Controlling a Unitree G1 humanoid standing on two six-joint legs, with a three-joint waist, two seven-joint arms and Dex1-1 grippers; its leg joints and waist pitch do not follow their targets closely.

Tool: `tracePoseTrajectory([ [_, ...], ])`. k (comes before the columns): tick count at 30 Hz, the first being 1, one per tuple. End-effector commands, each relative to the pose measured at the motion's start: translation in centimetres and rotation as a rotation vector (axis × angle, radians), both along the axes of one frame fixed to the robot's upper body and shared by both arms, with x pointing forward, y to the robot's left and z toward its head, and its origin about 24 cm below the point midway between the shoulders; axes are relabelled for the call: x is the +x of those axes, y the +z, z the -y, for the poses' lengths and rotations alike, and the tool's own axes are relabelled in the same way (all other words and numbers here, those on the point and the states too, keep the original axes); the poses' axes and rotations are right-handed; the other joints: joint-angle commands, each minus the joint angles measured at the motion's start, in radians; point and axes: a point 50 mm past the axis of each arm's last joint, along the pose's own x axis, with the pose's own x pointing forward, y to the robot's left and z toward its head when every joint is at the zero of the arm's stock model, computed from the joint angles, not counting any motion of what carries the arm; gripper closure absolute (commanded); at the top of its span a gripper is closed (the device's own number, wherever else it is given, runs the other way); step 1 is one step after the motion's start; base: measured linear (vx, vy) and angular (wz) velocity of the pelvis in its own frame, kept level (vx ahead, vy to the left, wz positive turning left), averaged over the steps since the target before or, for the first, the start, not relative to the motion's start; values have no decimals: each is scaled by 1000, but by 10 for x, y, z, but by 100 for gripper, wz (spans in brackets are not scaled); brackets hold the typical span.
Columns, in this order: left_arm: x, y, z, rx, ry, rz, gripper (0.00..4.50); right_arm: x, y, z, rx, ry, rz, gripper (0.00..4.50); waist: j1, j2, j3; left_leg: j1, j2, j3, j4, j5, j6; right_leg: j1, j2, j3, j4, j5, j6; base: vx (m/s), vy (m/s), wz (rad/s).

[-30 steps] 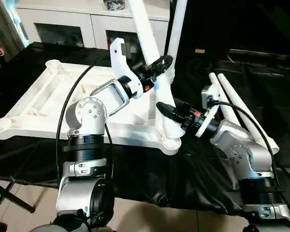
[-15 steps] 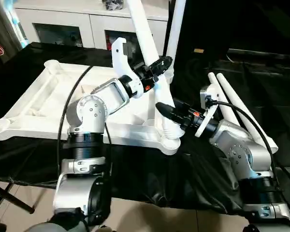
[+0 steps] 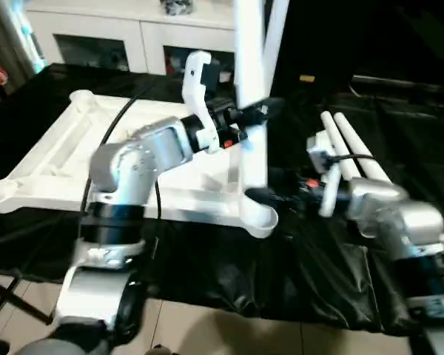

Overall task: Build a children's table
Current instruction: Pick table leg

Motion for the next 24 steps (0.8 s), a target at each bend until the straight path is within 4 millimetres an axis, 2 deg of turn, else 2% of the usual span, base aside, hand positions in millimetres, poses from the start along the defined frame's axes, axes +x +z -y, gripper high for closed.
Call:
tracePoseTrajectory([
  [1, -8, 0, 7, 13, -87, 20, 267, 0, 7, -1, 8, 57, -9, 113, 2, -13, -79, 5, 19, -1, -55, -105, 58, 67, -72, 45, -70, -197, -192, 0, 0, 0],
  [2, -10, 0, 8, 16, -107, 22, 267, 0, 7, -1, 5, 68, -14, 113, 2, -14, -79, 5, 18, 0, -55, -108, 57, 66, -72, 45, -72, -211, -188, 0, 0, 0],
  [3, -11, -1, 9, 20, -126, 24, 267, -1, 7, -1, 1, 80, -18, 113, 1, -22, -78, 5, 18, 1, -56, -111, 57, 67, -72, 45, -74, -222, -183, 0, 0, 0],
  [4, -13, -1, 10, 24, -146, 32, 267, -1, 7, -1, -3, 98, -20, 113, 4, -17, -78, 7, 20, -1, -56, -112, 52, 64, -73, 45, -74, -239, -177, 0, 0, 0],
  [5, -15, -3, 11, 35, -163, 33, 267, -3, 8, 0, -3, 129, -22, 113, 3, -21, -77, 7, 19, 0, -56, -114, 51, 64, -73, 45, -76, -249, -173, 0, 0, 0],
  [9, -19, -8, 14, 69, -210, 27, 267, -8, 9, -1, -4, 218, -36, 113, 5, -20, -79, 6, 21, -1, -55, -103, 53, 64, -72, 45, -71, -232, -170, 0, 0, 0],
  [10, -20, -9, 14, 76, -217, 31, 267, -8, 9, -2, -18, 236, -36, 113, 5, -23, -80, 5, 21, 0, -55, -97, 54, 64, -72, 45, -70, -223, -172, 0, 0, 0],
  [15, -20, -9, 14, 70, -221, 34, 267, -6, 7, -4, -36, 240, -37, 113, 5, -22, -80, 5, 20, -1, -54, -96, 47, 65, -72, 45, -70, -225, -174, 0, 0, 0],
  [16, -20, -8, 14, 70, -221, 37, 267, -5, 6, -5, -43, 235, -28, 113, 5, -27, -80, 5, 19, 0, -54, -94, 47, 65, -72, 45, -70, -224, -173, 0, 0, 0],
  [19, -21, -7, 15, 55, -226, 37, 267, -5, 6, -9, -40, 242, -21, 113, 6, -23, -80, 7, 20, -1, -54, -96, 45, 64, -72, 45, -70, -228, -174, 0, 0, 0],
  [24, -21, -7, 16, 54, -228, 39, 267, -6, 5, -11, -41, 249, -22, 113, 5, -24, -81, 6, 20, -1, -54, -91, 48, 65, -71, 45, -68, -212, -178, 0, 0, 0],
])
